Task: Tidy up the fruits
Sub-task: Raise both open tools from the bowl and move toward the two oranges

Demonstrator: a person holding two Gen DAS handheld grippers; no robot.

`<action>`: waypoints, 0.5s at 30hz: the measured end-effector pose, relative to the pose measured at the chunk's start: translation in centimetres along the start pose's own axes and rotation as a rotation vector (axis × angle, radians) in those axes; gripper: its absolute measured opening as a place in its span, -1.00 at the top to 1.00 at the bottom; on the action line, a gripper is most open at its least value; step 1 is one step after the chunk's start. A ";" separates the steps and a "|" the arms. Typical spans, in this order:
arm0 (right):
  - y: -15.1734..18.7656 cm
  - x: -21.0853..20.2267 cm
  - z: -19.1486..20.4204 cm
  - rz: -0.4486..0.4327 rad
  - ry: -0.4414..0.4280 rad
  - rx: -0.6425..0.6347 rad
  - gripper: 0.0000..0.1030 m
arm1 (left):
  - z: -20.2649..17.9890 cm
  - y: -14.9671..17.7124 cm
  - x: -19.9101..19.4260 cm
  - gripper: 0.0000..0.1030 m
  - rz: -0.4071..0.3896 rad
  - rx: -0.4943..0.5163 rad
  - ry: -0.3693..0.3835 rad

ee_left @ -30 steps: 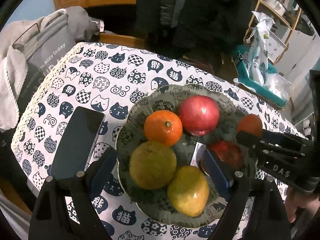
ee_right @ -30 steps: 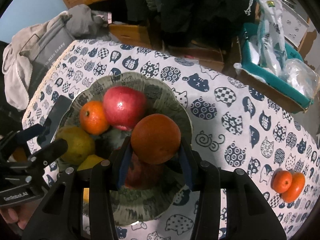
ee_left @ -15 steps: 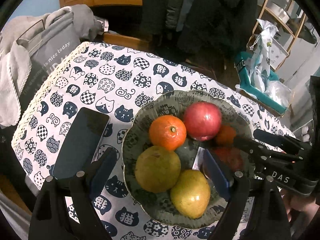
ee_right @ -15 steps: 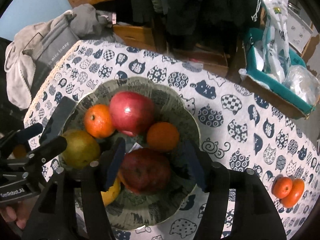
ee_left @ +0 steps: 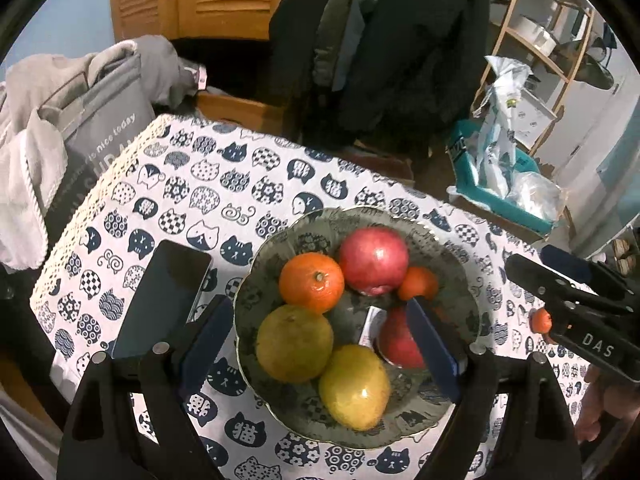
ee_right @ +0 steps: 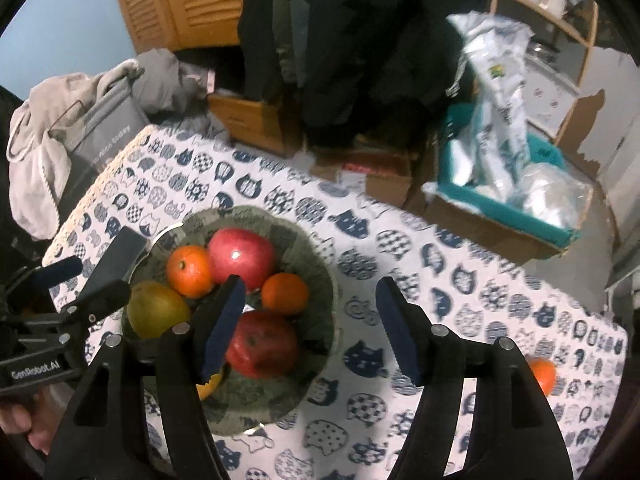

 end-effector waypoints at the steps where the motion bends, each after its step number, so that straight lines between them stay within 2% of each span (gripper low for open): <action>1: 0.0 -0.6 -0.4 -0.011 0.008 0.003 -0.35 | -0.3 -0.1 -0.3 -0.74 -0.007 0.003 0.005; 6: 0.6 -2.9 -2.2 -0.041 0.034 0.035 -0.36 | -2.3 -0.3 -2.1 -0.74 -0.044 0.039 0.023; 10: 1.4 -4.8 -4.3 -0.057 0.088 0.062 -0.41 | -4.1 -0.5 -3.8 -0.74 -0.086 0.086 0.016; 15: 2.4 -7.3 -6.9 -0.085 0.090 0.115 -0.41 | -6.1 -0.8 -5.6 -0.74 -0.121 0.124 0.026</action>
Point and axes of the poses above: each gripper's, at about its wrist camera, not at the fingertips, and x roughly the way its jaws point, z to its left, y to its underside, the point moved 9 cm from there along x, roughly the way its jaws point, and after that the axes turned 6 degrees about z, right-handed, at the moved point
